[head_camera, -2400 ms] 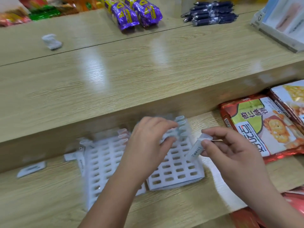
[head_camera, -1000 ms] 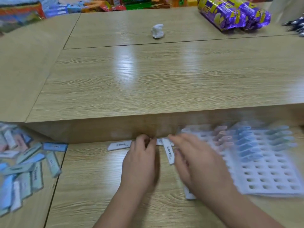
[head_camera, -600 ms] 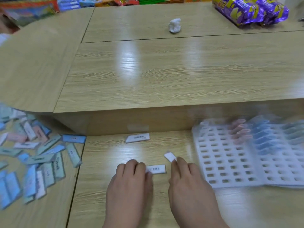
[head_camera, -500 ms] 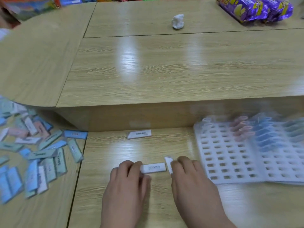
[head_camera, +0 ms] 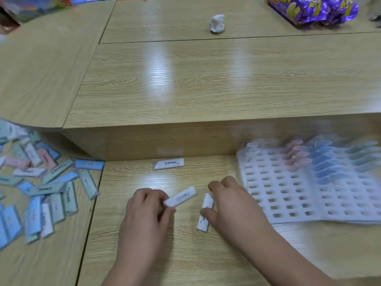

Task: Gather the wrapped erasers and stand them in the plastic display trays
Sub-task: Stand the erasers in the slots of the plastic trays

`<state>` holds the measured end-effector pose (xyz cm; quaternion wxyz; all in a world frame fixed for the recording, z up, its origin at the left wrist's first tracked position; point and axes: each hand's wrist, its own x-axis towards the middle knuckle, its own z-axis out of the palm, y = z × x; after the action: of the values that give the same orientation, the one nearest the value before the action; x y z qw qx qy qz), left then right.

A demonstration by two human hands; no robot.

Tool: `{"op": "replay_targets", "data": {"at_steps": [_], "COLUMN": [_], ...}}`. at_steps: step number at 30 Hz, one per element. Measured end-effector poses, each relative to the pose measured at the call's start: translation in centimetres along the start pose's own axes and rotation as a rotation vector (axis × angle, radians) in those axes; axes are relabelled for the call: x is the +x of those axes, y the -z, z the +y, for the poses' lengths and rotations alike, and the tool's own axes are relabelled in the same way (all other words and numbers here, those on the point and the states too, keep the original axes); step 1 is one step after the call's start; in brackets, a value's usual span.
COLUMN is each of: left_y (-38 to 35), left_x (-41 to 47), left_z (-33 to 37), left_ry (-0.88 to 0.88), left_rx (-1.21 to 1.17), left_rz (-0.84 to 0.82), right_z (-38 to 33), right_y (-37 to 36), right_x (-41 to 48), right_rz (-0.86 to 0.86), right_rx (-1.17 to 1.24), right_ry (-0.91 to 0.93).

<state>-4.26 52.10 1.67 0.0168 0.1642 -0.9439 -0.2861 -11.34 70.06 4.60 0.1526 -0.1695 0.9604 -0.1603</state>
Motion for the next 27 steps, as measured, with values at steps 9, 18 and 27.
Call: {"op": "replay_targets", "data": {"at_steps": [9, 18, 27], "left_y": [1.6, 0.7, 2.4], "left_x": [0.4, 0.2, 0.6], "left_z": [0.6, 1.7, 4.7], "left_ry": [0.268, 0.333, 0.241], "left_rx": [-0.537, -0.656, -0.714], "left_rz": [0.000, 0.059, 0.175], "right_z": [0.0, -0.5, 0.9], "right_y": [-0.1, -0.4, 2.6], "right_x": [0.3, -0.5, -2.0], "right_rz": [-0.060, 0.027, -0.016], "right_rx": [0.218, -0.011, 0.491], "right_ry": [-0.075, -0.063, 0.016]}}
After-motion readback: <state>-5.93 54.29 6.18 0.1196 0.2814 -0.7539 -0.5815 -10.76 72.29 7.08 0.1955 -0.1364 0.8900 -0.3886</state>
